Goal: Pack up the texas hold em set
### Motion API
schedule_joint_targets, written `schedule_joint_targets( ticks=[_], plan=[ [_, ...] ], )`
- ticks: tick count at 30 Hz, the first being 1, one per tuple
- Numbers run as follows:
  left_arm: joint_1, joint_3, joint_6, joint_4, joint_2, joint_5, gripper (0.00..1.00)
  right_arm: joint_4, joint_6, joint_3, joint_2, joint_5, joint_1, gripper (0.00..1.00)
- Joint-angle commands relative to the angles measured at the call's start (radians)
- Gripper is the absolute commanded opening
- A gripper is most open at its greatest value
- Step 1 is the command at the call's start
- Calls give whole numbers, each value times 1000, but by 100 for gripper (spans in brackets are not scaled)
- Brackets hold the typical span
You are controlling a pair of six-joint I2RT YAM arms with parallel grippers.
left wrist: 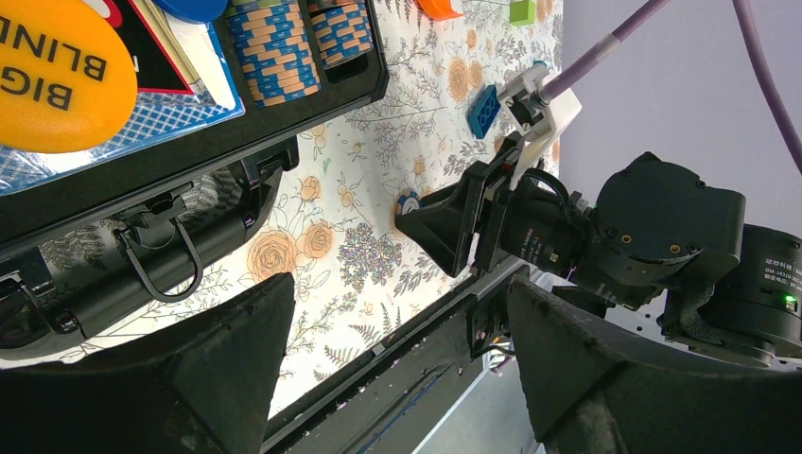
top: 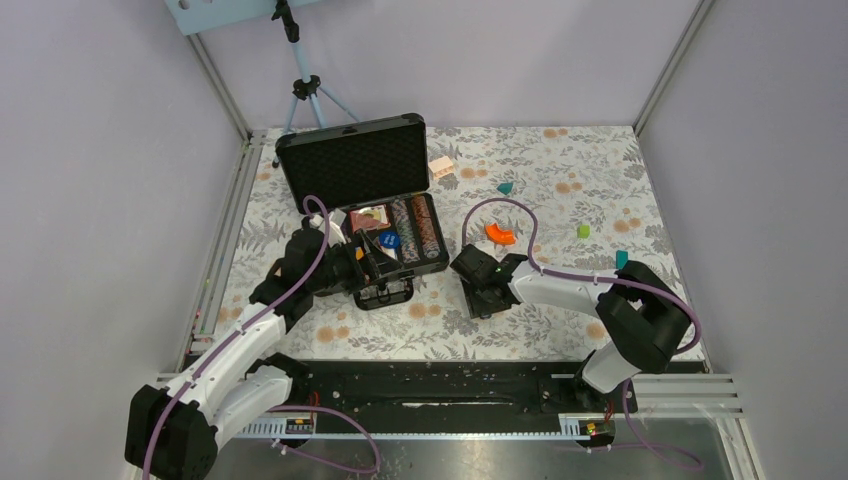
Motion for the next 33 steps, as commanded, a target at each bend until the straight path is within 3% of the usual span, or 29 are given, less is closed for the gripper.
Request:
schedule_joint_targets(
  ticks=[1, 33],
  plan=[
    [5, 1, 2, 45, -1, 25, 82, -9, 19, -32, 14, 5, 10, 48],
    [-42, -18, -54, 118, 32, 28, 82, -78, -115, 95, -127, -25, 9, 47]
  ],
)
